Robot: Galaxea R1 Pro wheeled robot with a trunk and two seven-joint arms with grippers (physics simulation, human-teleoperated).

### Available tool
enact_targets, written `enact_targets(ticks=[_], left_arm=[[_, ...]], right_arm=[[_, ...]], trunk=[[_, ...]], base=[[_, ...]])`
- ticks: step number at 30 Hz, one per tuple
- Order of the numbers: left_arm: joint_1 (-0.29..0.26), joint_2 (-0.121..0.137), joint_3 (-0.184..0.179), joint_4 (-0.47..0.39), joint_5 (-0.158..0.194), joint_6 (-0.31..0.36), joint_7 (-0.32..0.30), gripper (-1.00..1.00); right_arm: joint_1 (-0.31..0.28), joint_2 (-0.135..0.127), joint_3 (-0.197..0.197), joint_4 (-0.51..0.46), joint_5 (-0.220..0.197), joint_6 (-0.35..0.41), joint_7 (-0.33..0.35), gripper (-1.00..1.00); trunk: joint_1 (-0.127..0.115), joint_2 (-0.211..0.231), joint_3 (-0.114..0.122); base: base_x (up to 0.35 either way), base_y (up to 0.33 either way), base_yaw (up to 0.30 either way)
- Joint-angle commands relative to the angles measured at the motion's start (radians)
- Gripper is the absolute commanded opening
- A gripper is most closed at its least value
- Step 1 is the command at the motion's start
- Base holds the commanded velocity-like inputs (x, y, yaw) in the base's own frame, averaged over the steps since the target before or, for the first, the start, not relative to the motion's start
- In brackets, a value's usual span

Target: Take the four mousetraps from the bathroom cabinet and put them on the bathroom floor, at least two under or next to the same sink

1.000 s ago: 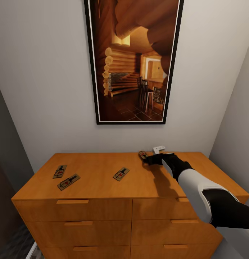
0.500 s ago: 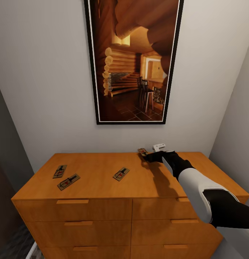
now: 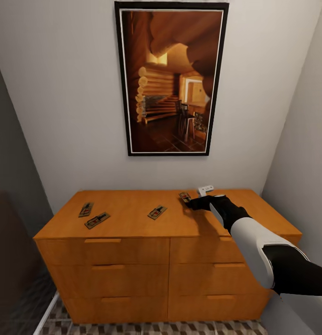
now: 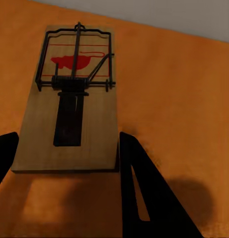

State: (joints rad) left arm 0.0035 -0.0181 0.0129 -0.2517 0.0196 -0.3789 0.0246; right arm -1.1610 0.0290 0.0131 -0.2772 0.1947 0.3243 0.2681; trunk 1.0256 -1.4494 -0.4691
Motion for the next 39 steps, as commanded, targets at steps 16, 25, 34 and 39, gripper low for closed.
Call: enact_targets(ticks=[16,25,34,39], left_arm=[[0.000,0.000,0.001,-0.001,0.002,-0.001,0.001,1.00],[0.000,0.000,0.001,-0.001,0.002,-0.001,0.001,1.00],[0.000,0.000,0.001,0.000,0.002,-0.001,0.001,1.00],[0.001,0.000,0.001,0.000,0.002,-0.001,0.001,1.00]], right_arm=[[0.000,0.000,0.001,-0.002,0.007,0.006,0.005,-1.00],[0.000,0.000,0.001,-0.001,0.008,0.007,0.004,-1.00],[0.000,0.000,0.001,0.001,0.008,0.006,0.003,-1.00],[0.000,-0.001,0.001,0.001,0.008,0.006,0.003,-1.00]], trunk=[[-0.001,-0.001,-0.001],[-0.001,-0.001,-0.001],[-0.001,-0.001,-0.001],[-0.001,-0.001,-0.001]], base=[[-0.332,0.002,0.000],[-0.293,0.142,0.000],[-0.266,0.193,0.000],[-0.265,0.196,0.000]])
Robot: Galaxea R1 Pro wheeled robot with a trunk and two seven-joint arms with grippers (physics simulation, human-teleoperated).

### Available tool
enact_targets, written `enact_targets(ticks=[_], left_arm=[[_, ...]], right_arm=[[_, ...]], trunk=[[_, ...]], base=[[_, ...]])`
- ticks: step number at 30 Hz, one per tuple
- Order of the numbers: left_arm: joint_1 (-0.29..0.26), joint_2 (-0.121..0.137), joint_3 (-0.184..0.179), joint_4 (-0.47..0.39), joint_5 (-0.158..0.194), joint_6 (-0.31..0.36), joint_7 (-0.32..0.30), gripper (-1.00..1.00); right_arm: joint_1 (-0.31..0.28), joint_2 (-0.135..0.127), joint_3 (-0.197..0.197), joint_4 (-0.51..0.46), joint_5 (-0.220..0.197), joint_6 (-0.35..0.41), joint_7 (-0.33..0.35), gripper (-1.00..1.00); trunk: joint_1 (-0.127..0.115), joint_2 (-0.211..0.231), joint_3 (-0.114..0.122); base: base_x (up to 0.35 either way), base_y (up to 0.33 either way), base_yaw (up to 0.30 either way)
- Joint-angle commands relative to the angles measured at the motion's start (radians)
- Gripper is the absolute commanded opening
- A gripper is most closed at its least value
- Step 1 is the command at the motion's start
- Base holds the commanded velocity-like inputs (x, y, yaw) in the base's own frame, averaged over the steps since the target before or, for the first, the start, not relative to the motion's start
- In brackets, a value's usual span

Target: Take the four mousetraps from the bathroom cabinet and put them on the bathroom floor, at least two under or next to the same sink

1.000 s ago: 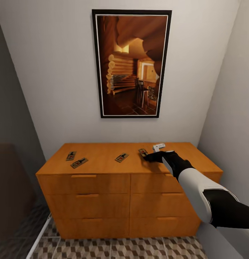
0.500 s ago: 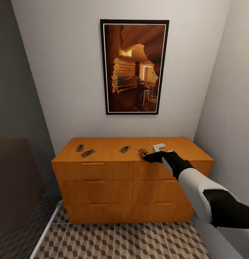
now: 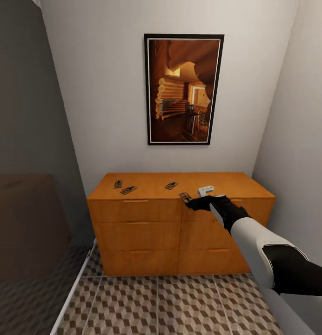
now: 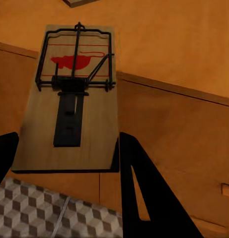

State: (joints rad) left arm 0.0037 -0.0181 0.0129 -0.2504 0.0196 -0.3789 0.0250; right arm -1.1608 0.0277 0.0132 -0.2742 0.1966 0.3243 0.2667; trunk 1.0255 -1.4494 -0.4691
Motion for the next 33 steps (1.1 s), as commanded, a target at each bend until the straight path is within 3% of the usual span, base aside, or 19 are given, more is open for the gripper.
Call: enact_targets(ticks=[1,26,33], left_arm=[[0.001,0.000,0.001,-0.002,0.002,-0.001,0.001,1.00],[0.000,0.000,0.001,-0.001,0.002,-0.001,0.001,1.00],[0.000,0.000,0.001,-0.002,0.002,-0.002,0.001,1.00]], right_arm=[[0.000,0.000,0.001,-0.002,0.006,0.006,0.005,-1.00],[0.000,-0.003,0.001,0.013,0.006,0.004,0.001,-1.00],[0.000,-0.005,0.001,0.100,0.007,-0.025,0.001,-1.00]], trunk=[[0.000,-0.001,-0.001],[0.000,-0.001,-0.001],[0.000,-0.001,-0.001]], base=[[-0.265,0.187,0.000],[-0.311,0.035,0.000],[-0.089,0.000,0.000]])
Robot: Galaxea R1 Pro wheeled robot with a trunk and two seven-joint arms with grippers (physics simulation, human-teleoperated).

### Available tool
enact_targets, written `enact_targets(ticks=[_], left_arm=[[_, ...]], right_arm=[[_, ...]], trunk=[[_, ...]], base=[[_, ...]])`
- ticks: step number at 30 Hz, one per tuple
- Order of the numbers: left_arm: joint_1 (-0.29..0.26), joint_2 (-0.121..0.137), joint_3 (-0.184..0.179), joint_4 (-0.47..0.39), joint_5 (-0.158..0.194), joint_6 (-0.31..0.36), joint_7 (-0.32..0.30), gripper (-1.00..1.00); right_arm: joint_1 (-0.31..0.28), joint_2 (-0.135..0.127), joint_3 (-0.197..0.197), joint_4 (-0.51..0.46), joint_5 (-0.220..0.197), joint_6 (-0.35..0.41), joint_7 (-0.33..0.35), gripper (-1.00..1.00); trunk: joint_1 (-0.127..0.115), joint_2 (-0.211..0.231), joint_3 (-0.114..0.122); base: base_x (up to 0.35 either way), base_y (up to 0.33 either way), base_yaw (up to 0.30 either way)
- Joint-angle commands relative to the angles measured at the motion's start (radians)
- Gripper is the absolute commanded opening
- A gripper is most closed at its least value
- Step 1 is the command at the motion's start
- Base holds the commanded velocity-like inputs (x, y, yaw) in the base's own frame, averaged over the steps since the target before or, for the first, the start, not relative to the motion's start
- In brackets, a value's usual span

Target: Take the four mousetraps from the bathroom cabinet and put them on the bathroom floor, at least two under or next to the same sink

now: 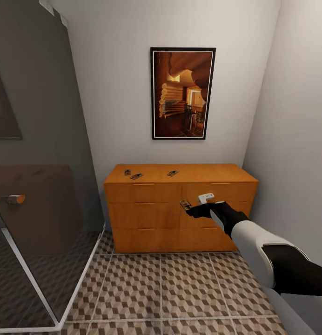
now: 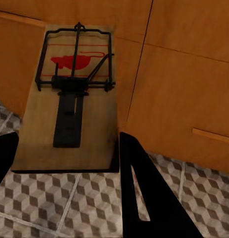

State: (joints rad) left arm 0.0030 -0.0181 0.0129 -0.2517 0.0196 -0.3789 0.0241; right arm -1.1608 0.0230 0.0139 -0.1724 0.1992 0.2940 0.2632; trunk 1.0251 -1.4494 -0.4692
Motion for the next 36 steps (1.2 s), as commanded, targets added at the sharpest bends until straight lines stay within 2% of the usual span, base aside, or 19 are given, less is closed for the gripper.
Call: enact_targets(ticks=[1,4,6,8,9,11,17,20,29,33,36], left_arm=[[0.000,0.000,0.001,-0.001,0.002,-0.002,0.001,1.00],[0.001,0.000,0.001,-0.001,0.002,-0.002,0.002,1.00],[0.001,0.000,0.001,-0.001,0.002,-0.002,0.001,1.00],[0.001,0.000,0.001,-0.001,0.002,-0.002,0.001,1.00],[0.001,0.000,0.001,-0.001,0.002,-0.002,0.001,1.00],[0.001,0.000,0.001,-0.001,0.002,-0.002,0.001,1.00],[0.001,0.000,0.001,-0.001,0.002,-0.002,0.002,1.00],[0.001,0.000,0.001,-0.001,0.002,-0.002,0.002,1.00],[0.001,0.000,0.001,-0.001,0.002,-0.002,0.002,1.00],[0.001,0.000,0.001,-0.001,0.002,-0.002,0.002,1.00],[0.001,0.000,0.001,-0.001,0.002,-0.002,0.002,1.00]], right_arm=[[0.000,0.000,0.000,0.015,0.004,-0.006,0.005,-1.00],[0.003,-0.003,0.000,0.109,0.006,-0.125,0.002,-1.00],[0.017,-0.007,0.000,0.132,0.006,-0.192,-0.002,-1.00],[0.063,-0.015,0.000,0.143,0.006,-0.245,-0.007,-1.00],[0.107,-0.020,0.000,0.147,0.006,-0.276,-0.009,-1.00],[0.152,-0.025,0.000,0.150,0.006,-0.305,-0.011,-1.00],[0.343,-0.058,0.000,0.154,0.006,-0.481,-0.014,-1.00],[0.429,-0.066,0.000,0.154,0.006,-0.564,-0.014,-1.00],[0.615,-0.067,0.001,0.156,0.003,-0.752,-0.018,-1.00],[0.705,-0.062,0.000,0.157,-0.001,-0.821,-0.071,-1.00],[0.748,-0.055,0.000,0.158,-0.004,-0.846,-0.104,-1.00]], trunk=[[0.000,-0.001,-0.001],[0.000,-0.001,-0.001],[0.000,-0.001,-0.001],[0.000,-0.001,-0.001],[0.000,-0.001,-0.001],[0.000,-0.001,-0.001],[0.000,-0.001,-0.001],[0.000,-0.001,-0.001],[0.000,-0.001,-0.001],[0.000,-0.001,-0.001],[0.000,-0.001,-0.001]], base=[[-0.019,0.000,0.000],[-0.008,0.000,0.000],[-0.003,0.000,0.000],[-0.001,0.000,0.000],[0.000,0.000,0.000],[0.000,0.000,0.000],[0.000,0.000,0.000],[0.000,0.000,0.000],[0.000,0.000,0.000],[0.000,0.000,0.000],[0.000,0.000,0.000]])
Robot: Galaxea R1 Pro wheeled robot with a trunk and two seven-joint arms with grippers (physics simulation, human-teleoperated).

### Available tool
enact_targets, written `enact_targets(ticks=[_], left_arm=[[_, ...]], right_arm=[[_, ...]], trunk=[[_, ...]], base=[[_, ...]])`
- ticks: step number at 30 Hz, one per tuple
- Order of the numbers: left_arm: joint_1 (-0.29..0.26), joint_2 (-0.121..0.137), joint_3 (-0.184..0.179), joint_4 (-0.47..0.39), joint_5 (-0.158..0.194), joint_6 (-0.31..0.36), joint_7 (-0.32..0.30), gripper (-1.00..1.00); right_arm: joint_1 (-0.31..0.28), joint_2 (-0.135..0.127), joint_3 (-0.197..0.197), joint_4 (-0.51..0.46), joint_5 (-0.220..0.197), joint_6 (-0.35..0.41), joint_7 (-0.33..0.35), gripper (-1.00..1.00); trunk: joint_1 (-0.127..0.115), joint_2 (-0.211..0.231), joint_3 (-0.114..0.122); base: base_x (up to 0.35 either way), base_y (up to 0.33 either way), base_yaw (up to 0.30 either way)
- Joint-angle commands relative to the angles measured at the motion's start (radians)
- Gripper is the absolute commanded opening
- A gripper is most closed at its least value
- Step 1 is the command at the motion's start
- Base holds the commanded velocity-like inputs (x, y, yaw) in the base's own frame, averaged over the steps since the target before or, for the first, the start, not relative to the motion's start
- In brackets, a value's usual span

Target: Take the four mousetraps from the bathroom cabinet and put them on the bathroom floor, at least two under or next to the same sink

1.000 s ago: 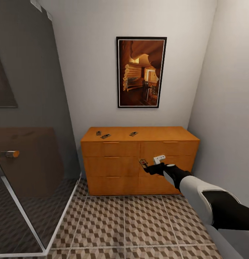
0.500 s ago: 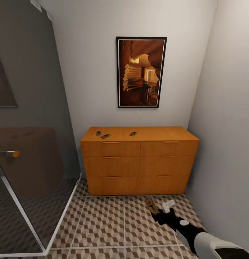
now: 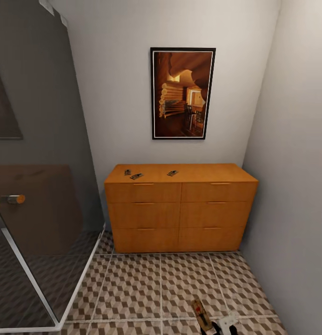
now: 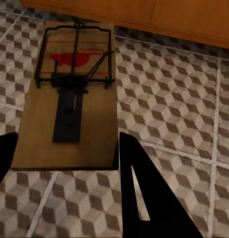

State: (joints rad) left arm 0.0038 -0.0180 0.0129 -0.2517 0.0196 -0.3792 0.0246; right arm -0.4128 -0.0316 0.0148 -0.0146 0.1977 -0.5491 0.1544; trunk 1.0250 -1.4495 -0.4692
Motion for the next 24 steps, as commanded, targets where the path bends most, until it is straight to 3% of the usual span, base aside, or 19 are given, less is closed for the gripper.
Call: enact_targets(ticks=[1,6,11,15,24], left_arm=[[0.000,0.000,0.001,-0.001,0.002,-0.001,0.001,1.00],[0.000,0.000,0.001,-0.001,0.002,-0.001,0.001,1.00],[0.000,0.000,0.001,-0.001,0.002,-0.001,0.001,1.00],[0.000,0.000,0.001,-0.001,0.001,-0.001,0.001,1.00],[0.000,0.000,0.002,-0.001,0.000,-0.001,0.001,1.00]], right_arm=[[0.021,0.005,-0.001,0.000,-0.004,-0.016,-0.009,-1.00],[0.081,0.044,-0.001,0.001,-0.005,-0.082,-0.095,-1.00],[0.110,0.077,-0.003,-0.005,-0.005,-0.147,-0.286,-1.00],[0.115,0.085,-0.006,-0.013,-0.002,-0.168,-0.380,-1.00],[0.117,0.084,-0.008,-0.124,-0.005,-0.183,-0.418,-1.00]], trunk=[[0.000,0.000,-0.001],[0.000,0.000,-0.001],[0.000,0.000,-0.001],[0.000,0.000,-0.001],[0.000,0.000,-0.001]], base=[[0.000,0.000,0.000],[0.000,0.000,0.000],[0.000,0.000,0.000],[0.000,0.000,0.000],[0.000,0.000,0.000]])
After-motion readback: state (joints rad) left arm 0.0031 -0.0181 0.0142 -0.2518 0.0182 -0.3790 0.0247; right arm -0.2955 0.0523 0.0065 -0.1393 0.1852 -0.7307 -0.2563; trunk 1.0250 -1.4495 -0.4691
